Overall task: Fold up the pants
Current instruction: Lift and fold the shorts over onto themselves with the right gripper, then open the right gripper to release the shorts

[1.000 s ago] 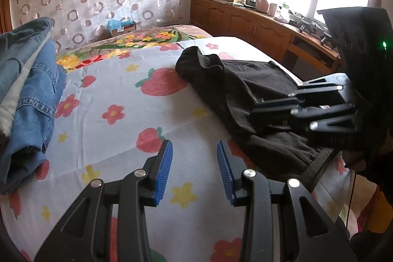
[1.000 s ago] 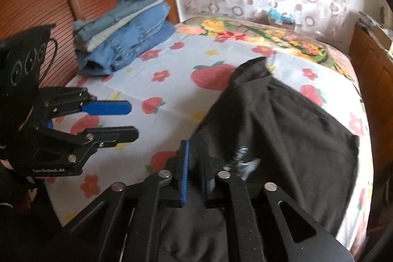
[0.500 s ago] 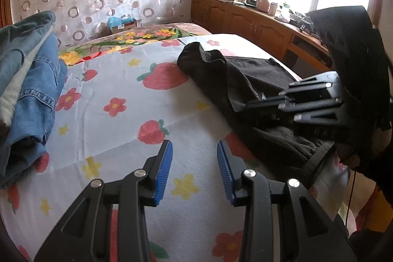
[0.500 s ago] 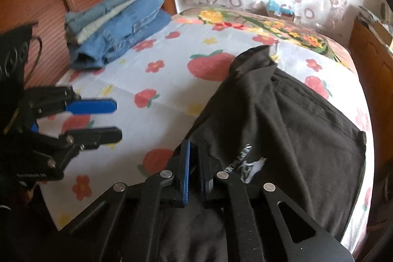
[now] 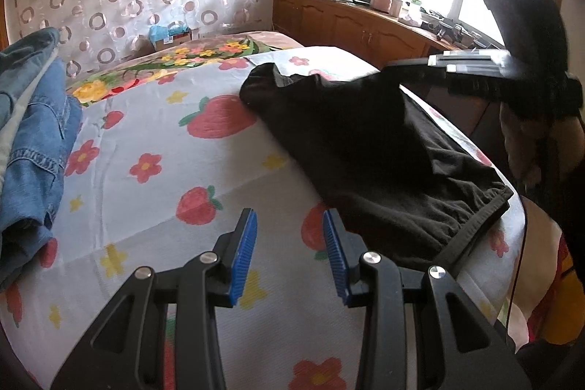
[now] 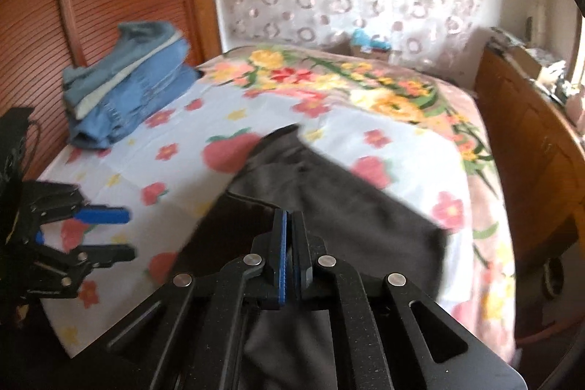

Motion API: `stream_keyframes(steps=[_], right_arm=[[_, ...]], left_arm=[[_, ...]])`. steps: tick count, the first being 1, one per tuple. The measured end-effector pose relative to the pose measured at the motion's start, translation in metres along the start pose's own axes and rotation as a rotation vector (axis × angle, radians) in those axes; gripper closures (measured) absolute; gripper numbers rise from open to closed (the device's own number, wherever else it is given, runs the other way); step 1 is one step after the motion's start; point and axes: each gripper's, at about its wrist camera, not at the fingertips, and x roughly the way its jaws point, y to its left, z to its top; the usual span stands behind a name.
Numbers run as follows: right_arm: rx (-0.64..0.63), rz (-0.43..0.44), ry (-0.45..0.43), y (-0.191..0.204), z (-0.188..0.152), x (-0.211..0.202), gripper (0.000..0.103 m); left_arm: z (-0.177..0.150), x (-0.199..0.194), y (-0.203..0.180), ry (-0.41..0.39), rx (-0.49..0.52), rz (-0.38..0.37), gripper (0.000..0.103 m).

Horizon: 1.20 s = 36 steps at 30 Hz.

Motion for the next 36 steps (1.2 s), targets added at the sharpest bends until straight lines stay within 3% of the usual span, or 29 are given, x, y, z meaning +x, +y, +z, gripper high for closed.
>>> stream_keyframes(steps=[8,19,30,33,35,36], right_arm=[[0.001,-0.127,0.022,-0.056,0.009,0.008,0.103],[0.010,-0.222,0.070,-0.103,0.005,0.030,0.103],[0.081,-0.173,0.107,-0.111,-0.008,0.033,0.101],[0.082,-0.171,0.097,-0.104,-0.012,0.022,0.090],[0.099,-0.164,0.078,-0.102,-0.017,0.012,0.066],[0.106,-0.161,0.068,-0.101,-0.019,0.008,0.062]], left_arm=[[0.002,0.002,-0.009,-0.004,-0.008,-0.012,0.066],[0.004,0.012,-0.022,0.013,0.003,-0.031,0.066],[0.005,0.013,-0.029,0.014,0.001,-0.027,0.066],[0.005,0.015,-0.030,0.014,0.002,-0.026,0.066],[0.005,0.014,-0.031,0.013,0.006,-0.027,0.066],[0.006,0.014,-0.033,0.013,0.008,-0.025,0.066]])
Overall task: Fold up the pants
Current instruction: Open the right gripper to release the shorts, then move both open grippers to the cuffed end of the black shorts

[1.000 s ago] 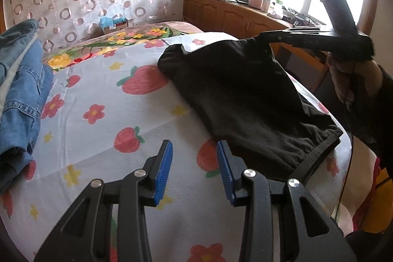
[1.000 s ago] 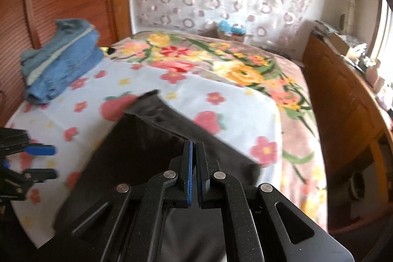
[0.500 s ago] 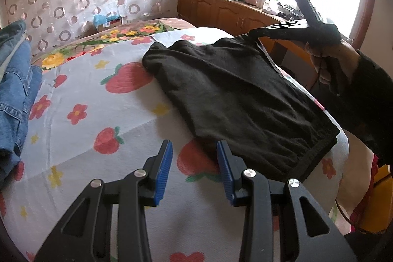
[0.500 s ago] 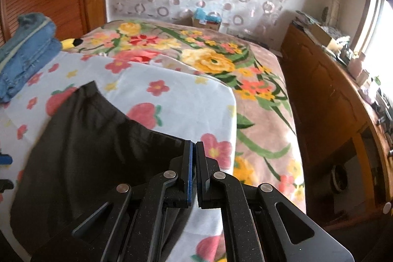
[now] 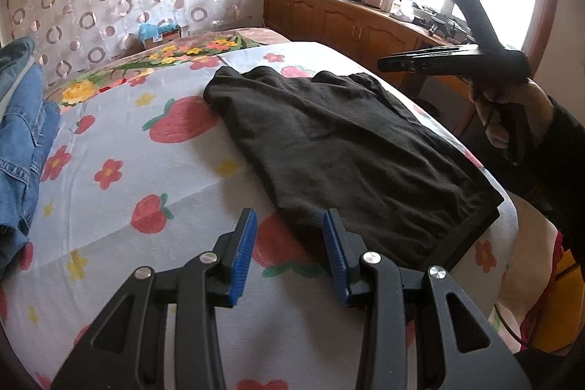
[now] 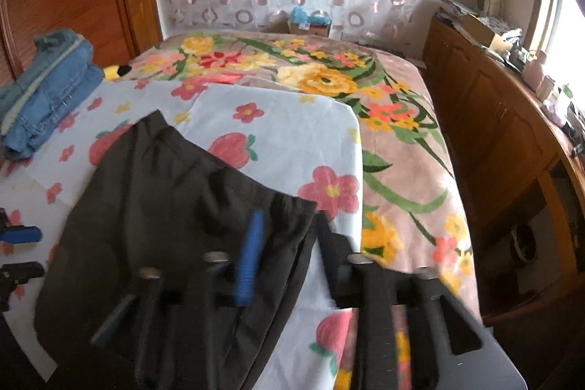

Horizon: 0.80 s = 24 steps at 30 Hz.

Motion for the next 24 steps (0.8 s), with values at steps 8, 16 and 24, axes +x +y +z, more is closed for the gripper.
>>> stream_keyframes(steps=[8,16,24], right_arm=[[0.018,0.059,-0.031,0.013,-0.034,-0.046,0.061],[0.034,0.089,-0.045,0.030,-0.074,-0.082,0.061],[0.102,0.131,-0.030,0.041,-0.113,-0.090,0.061]], left_arm=[[0.001,-0.003,-0.014,-0.003,0.015,0.007,0.066],[-0.001,-0.012,-0.031,-0.013,0.040,0.012,0.066],[-0.013,-0.018,-0.038,-0.011,0.005,0.000,0.066]])
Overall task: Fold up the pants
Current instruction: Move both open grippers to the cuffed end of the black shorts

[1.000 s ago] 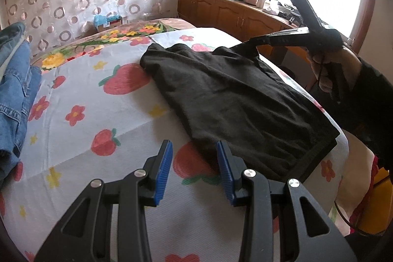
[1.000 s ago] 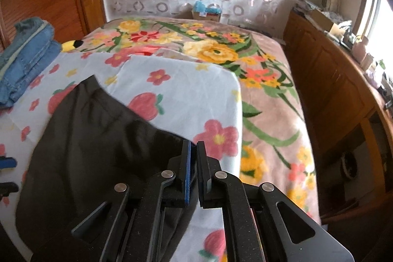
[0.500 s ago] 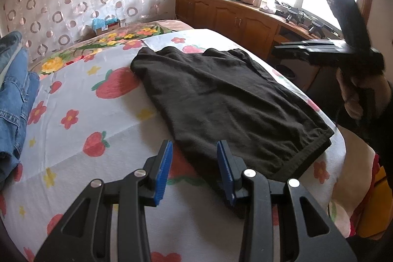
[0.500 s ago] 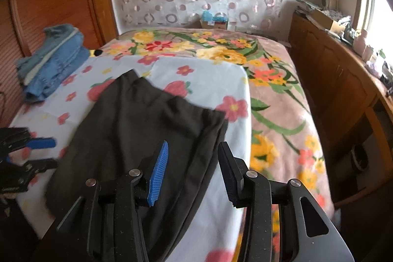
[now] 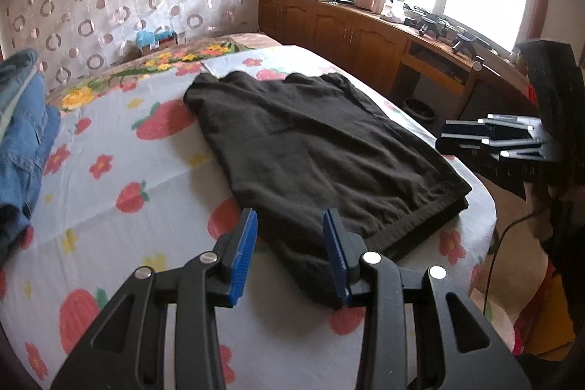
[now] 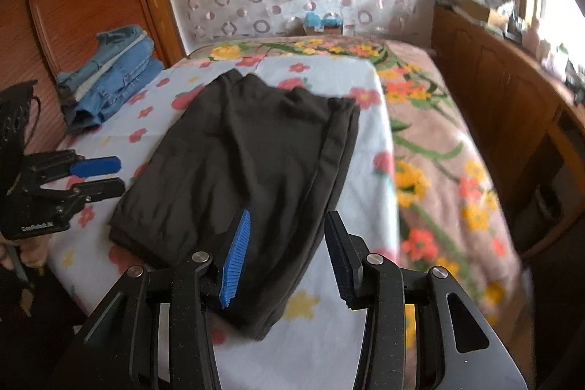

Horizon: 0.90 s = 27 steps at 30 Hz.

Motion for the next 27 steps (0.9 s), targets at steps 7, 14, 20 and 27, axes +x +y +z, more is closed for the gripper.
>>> stream_keyframes(steps=[7,14,20,27], right_arm=[[0.026,-0.022,-0.012,0.014,-0.021,-0.001,0.061],[0.056,-0.047,0.008,0.011,-0.040,0.002,0.061],[0.100,-0.035,0.005,0.006,-0.044,0.007,0.059],[0.059,-0.070,0.001,0.019,-0.046,0.009,0.061]], left_arm=[[-0.013,0.013,-0.003,0.039,-0.035,0.014,0.066],[-0.025,0.013,-0.003,0.046,-0.074,-0.011,0.066],[-0.029,0.011,-0.006,0.039,-0.063,0.003,0.066],[-0.026,0.012,-0.008,0.053,-0.053,0.007,0.066]])
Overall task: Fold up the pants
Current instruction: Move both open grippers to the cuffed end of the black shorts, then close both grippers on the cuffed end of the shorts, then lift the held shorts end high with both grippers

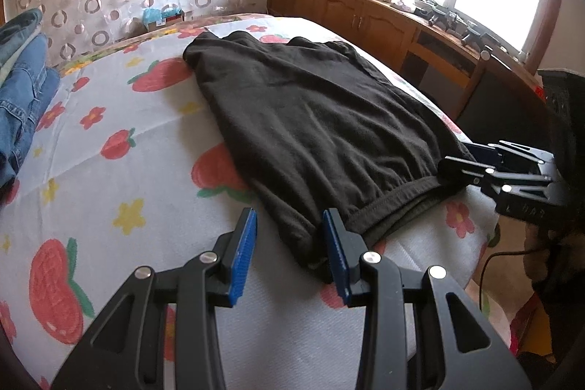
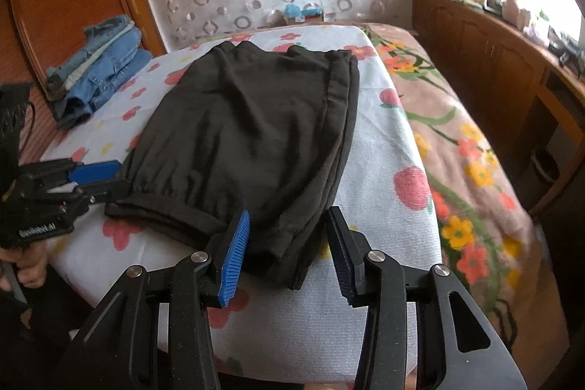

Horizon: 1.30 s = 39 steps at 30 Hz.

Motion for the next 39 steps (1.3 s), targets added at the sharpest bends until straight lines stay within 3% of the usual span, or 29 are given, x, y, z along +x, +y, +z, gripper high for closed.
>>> stream_keyframes(steps=[5,13,17,23,25,28,32,39], right_arm=[[-0.005,-0.003,-0.023,0.002,-0.003,0.001,0.064],[-0.022,-0.023,-0.048,0.005,-0.007,0.001,0.064],[-0.029,-0.021,-0.051,0.005,-0.007,0.001,0.065],[-0.030,-0.019,-0.043,0.005,-0.005,0.002,0.066],[-0.035,-0.013,-0.038,0.005,-0.005,0.002,0.078],[-0.022,0.007,-0.027,0.006,-0.002,0.003,0.094],[-0.005,0.058,-0.028,0.004,0.003,-0.001,0.098],[-0.051,0.100,-0.159,0.019,0.043,-0.054,0.098]], left_arm=[[-0.001,-0.001,0.006,0.004,-0.080,-0.119,0.066],[-0.004,-0.002,-0.005,-0.007,-0.062,-0.069,0.066],[-0.006,-0.004,-0.005,-0.011,-0.078,-0.079,0.068],[-0.006,-0.003,-0.002,-0.010,-0.088,-0.099,0.086],[-0.005,-0.004,-0.002,-0.015,-0.082,-0.098,0.096],[-0.003,-0.010,-0.003,-0.034,-0.076,-0.120,0.100],[0.007,-0.031,-0.004,-0.090,-0.065,-0.141,0.100],[0.037,-0.089,-0.004,-0.223,-0.024,-0.144,0.101]])
